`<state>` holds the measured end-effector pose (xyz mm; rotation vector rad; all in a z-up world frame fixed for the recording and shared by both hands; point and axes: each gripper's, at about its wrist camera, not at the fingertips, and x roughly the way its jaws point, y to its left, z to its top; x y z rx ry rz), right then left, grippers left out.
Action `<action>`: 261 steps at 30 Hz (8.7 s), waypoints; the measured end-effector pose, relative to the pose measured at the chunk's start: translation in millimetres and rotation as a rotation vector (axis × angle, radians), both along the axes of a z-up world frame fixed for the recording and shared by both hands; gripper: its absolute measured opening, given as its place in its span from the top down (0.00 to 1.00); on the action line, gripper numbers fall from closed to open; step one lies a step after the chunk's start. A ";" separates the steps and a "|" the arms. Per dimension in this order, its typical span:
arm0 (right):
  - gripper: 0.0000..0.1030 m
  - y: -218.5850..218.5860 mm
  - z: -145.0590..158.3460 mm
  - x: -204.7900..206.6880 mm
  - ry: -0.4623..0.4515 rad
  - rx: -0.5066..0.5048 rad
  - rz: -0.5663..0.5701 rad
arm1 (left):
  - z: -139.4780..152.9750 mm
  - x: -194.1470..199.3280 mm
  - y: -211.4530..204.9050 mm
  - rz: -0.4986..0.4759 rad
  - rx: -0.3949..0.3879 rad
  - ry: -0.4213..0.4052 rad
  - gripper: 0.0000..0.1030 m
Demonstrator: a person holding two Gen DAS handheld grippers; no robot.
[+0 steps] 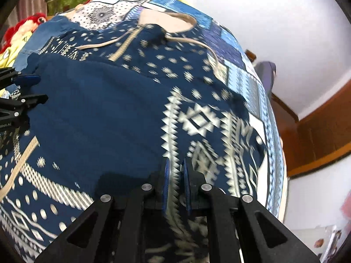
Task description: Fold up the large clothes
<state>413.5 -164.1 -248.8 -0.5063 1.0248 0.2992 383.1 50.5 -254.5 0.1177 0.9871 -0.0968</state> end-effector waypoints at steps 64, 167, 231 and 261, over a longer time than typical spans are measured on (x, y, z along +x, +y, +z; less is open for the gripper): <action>0.92 59.5 3.3 262.2 0.128 0.508 -0.218 | 22.6 255.2 41.3 0.126 -0.332 0.040 0.85; 0.88 12.6 111.2 -153.9 0.049 0.517 0.160 | 88.9 -134.0 -14.4 -0.309 -0.212 -0.103 0.90; 0.00 -107.7 6.3 9.2 -0.114 0.092 -0.289 | -19.3 33.5 172.2 0.262 -0.308 0.038 0.56; 0.93 -22.2 71.8 135.1 -0.105 0.438 -0.168 | 63.9 72.6 187.0 0.303 -0.289 -0.195 0.95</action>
